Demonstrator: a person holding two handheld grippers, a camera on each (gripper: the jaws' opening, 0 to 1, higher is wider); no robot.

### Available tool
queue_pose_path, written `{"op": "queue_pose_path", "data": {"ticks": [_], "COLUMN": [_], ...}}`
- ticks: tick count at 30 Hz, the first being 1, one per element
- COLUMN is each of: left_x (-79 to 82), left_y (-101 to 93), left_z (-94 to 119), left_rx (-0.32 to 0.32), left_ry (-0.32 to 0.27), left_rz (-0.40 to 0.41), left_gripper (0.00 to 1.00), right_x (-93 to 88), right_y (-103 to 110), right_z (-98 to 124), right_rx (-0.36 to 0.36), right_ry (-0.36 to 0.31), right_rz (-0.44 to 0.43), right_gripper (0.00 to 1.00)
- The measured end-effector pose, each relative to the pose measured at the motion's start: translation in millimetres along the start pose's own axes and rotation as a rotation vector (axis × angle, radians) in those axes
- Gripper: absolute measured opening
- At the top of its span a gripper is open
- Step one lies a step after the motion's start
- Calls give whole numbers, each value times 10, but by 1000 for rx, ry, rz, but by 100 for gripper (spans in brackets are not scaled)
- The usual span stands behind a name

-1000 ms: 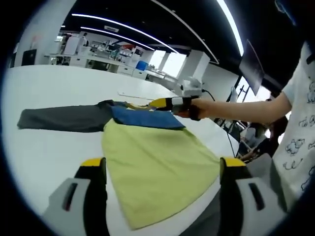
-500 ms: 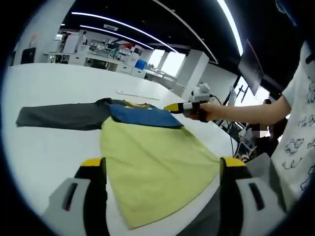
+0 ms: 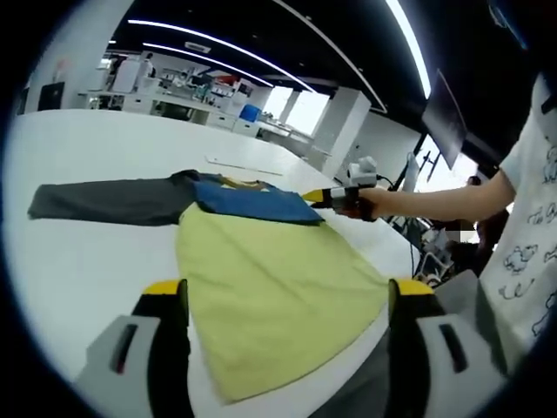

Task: Fold the garment on the visible template until the final outline fits inside the template.

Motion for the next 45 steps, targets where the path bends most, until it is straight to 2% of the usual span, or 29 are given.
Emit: {"op": "queue_pose_path", "data": {"ticks": [1, 2, 6, 8, 12, 17, 20, 23, 32, 38, 45], "left_x": [-5, -17, -37, -41, -42, -70, -81, -90, -94, -95, -89], "left_y": [6, 17, 29, 32, 40, 49, 41, 45, 72, 64, 55], "left_z": [4, 10, 18, 14, 6, -3, -1, 2, 18, 13, 15], "left_rx": [2, 3, 6, 7, 4, 4, 1, 2, 9, 9, 9], "left_ry": [1, 5, 8, 10, 10, 22, 29, 32, 33, 35, 36], "left_rz": [0, 0, 2, 2, 4, -1, -5, -3, 0, 1, 0], "left_gripper": [93, 93, 93, 93, 92, 92, 92, 92, 92, 92, 92], "right_x": [-6, 6, -19, -24, -27, -93, -69, -45, 33, 99, 80], "right_y": [17, 40, -9, 36, -47, -161, -193, -187, -257, -381, -349], "right_z": [4, 12, 29, 41, 52, 70, 59, 55, 48, 15, 30], "right_rx": [4, 15, 27, 39, 36, -1, -1, -28, -54, -66, -61], "right_ry": [1, -23, -3, -11, -24, -18, -43, -40, -59, -61, -62], "right_rz": [-12, -67, -65, -93, -153, -170, -274, -140, -135, -87, -86], "right_gripper": [59, 55, 40, 36, 26, 0, 0, 0, 0, 0, 0]}}
Point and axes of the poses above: the point that each gripper's makers call its tool centre point, and the gripper's own axes: z roughly backward along the fingers, y roughly to its left, x roughly out of its top, the point moved 5 cm from there along z, roughly backward along the fingers, and after that the axes turned 9 degrees about -z, right-handed, at the moved point
